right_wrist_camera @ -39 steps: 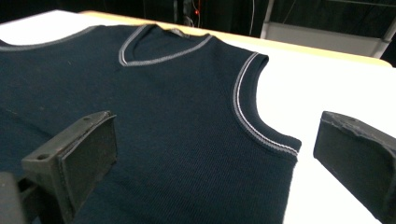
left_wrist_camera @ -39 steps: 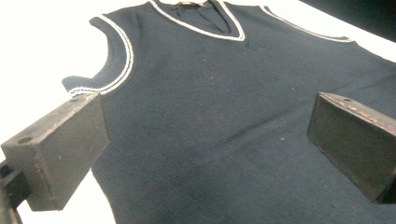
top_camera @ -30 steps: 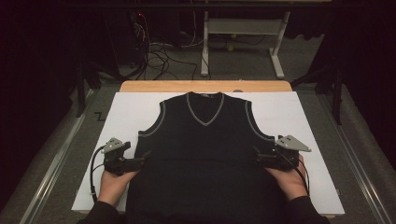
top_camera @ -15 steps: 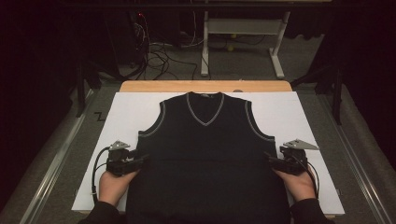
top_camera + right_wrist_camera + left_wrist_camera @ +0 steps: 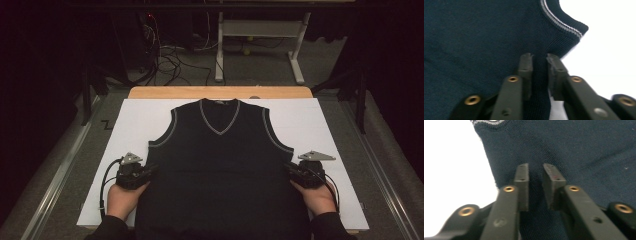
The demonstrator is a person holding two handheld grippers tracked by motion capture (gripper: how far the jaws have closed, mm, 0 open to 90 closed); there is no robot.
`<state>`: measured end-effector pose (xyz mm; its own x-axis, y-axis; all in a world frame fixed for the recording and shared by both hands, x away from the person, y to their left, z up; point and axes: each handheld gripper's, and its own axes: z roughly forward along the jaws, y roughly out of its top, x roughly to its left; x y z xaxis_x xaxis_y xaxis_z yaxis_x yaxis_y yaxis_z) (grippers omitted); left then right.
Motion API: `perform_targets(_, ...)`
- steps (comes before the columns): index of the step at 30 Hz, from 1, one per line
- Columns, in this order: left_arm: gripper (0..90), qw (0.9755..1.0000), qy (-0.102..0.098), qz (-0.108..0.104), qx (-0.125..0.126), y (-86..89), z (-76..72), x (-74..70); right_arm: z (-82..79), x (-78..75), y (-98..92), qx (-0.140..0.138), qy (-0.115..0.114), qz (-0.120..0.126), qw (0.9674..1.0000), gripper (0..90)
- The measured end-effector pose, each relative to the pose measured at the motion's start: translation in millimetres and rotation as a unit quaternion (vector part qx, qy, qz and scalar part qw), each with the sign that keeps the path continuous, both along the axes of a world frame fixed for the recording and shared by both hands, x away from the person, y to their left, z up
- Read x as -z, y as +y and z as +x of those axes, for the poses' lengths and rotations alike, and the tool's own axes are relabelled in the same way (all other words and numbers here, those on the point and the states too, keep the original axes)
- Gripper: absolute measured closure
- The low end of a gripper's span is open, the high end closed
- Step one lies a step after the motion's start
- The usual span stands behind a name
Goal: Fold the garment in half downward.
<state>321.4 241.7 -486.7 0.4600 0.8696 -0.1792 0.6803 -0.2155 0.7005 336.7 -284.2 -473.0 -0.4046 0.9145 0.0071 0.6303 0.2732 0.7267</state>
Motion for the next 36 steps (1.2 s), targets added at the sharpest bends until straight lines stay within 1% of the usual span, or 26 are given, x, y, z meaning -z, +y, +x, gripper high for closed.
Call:
perform_targets(1,77.9,1.0,-0.001,-0.001,-0.001,-0.1,-0.2,0.2,-0.3,0.0,0.8,-0.001,0.0,-0.001,1.0,81.0)
perform_targets(3,82.2,1.0,-0.003,0.004,0.001,-1.0,-0.7,0.2,-0.8,0.0,1.8,-0.006,-0.002,-0.004,1.0,83.0)
perform_targets(5,82.6,0.9999,-0.005,0.009,0.002,-1.6,-1.2,-0.1,-0.9,0.1,1.9,-0.006,-0.003,-0.005,1.0,83.2)
perform_targets(7,83.4,0.9999,-0.007,0.01,0.002,-1.6,-1.6,-0.2,-1.2,0.2,2.3,-0.007,-0.005,-0.008,0.9999,83.3)
perform_targets(9,83.7,0.9999,-0.011,0.005,-0.003,0.0,-2.6,-1.3,-1.4,0.3,2.3,-0.008,-0.006,-0.009,0.9999,83.3)
perform_targets(11,83.5,0.9996,-0.024,-0.004,-0.014,3.9,-4.4,-3.4,-1.4,0.3,2.3,-0.009,-0.007,-0.01,0.9999,83.3)
perform_targets(12,83.5,0.9993,-0.027,-0.017,-0.02,7.4,-4.9,-5.0,-1.6,0.3,2.4,-0.008,-0.007,-0.01,0.9999,83.3)
perform_targets(13,83.5,0.9991,-0.027,-0.025,-0.022,9.5,-5.0,-5.8,-1.8,0.2,2.6,-0.008,-0.007,-0.01,0.9999,83.3)
perform_targets(14,83.5,0.9989,-0.028,-0.026,-0.026,10.9,-5.1,-6.2,-1.8,0.2,2.7,-0.008,-0.007,-0.01,0.9999,83.3)
perform_targets(16,83.7,0.999,-0.031,-0.016,-0.027,11.1,-4.7,-5.6,-1.6,0.1,2.3,-0.008,-0.006,-0.009,0.9999,83.3)
perform_targets(17,83.7,0.9991,-0.03,-0.016,-0.027,11.1,-4.3,-5.4,-1.6,0.1,2.3,-0.008,-0.006,-0.009,0.9999,83.3)
perform_targets(22,84.2,0.999,-0.03,-0.027,-0.02,13.1,-4.9,-6.2,-1.8,0.0,2.7,-0.009,-0.007,-0.011,0.9999,83.4)
perform_targets(23,79.4,0.999,-0.026,-0.032,-0.02,14.3,-4.6,-6.0,-1.7,0.1,2.5,-0.01,-0.006,-0.01,0.9999,83.3)
perform_targets(24,71.6,0.9988,-0.025,-0.031,-0.03,15.3,-4.0,-5.5,-1.8,0.1,2.5,-0.01,-0.006,-0.01,0.9999,83.4)
perform_targets(25,71.6,0.9984,-0.023,-0.025,-0.046,16.6,-2.9,-5.0,-1.8,0.1,2.5,-0.01,-0.006,-0.01,0.9999,83.4)
perform_targets(26,64.4,0.9979,-0.02,-0.019,-0.059,18.9,-1.4,-3.9,-1.9,0.1,2.6,-0.009,-0.007,-0.011,0.9999,83.3)
perform_targets(27,53.9,0.9976,-0.019,-0.011,-0.066,19.2,-0.5,-3.0,-1.9,0.1,2.9,-0.01,-0.007,-0.012,0.9999,83.4)
perform_targets(28,53.9,0.9974,-0.015,0.004,-0.07,18.4,1.0,-1.8,-1.9,0.1,2.9,-0.01,-0.007,-0.012,0.9999,83.4)
perform_targets(29,46.8,0.9979,-0.002,0.011,-0.064,16.8,3.7,-0.6,-1.9,0.1,3.0,-0.009,-0.007,-0.012,0.9999,83.3)
perform_targets(30,42.5,0.9982,-0.005,0.017,-0.057,14.7,3.6,-0.8,-1.8,0.1,2.9,-0.009,-0.007,-0.012,0.9999,83.4)
perform_targets(31,42.8,0.9986,-0.004,0.025,-0.046,12.4,3.7,-0.7,-1.8,0.2,2.8,-0.009,-0.007,-0.012,0.9999,83.4)
perform_targets(32,43.0,0.9984,-0.007,0.035,-0.045,9.9,3.5,-0.4,-1.8,0.2,2.8,-0.008,-0.007,-0.011,0.9999,83.3)
perform_targets(33,45.0,0.9985,-0.007,0.037,-0.041,9.0,3.2,-0.2,-1.9,0.2,2.9,-0.008,-0.007,-0.011,0.9999,83.4)
perform_targets(34,51.3,0.999,-0.006,0.031,-0.032,9.1,3.0,-0.1,-1.9,0.2,3.1,-0.008,-0.007,-0.012,0.9999,83.4)
perform_targets(35,58.1,0.9992,-0.004,0.027,-0.03,9.3,3.1,-0.1,-2.0,0.3,3.2,-0.008,-0.007,-0.012,0.9999,83.4)
perform_targets(36,61.8,0.9995,-0.002,0.02,-0.023,9.6,3.1,0.0,-2.0,0.3,3.2,-0.008,-0.007,-0.012,0.9999,83.4)
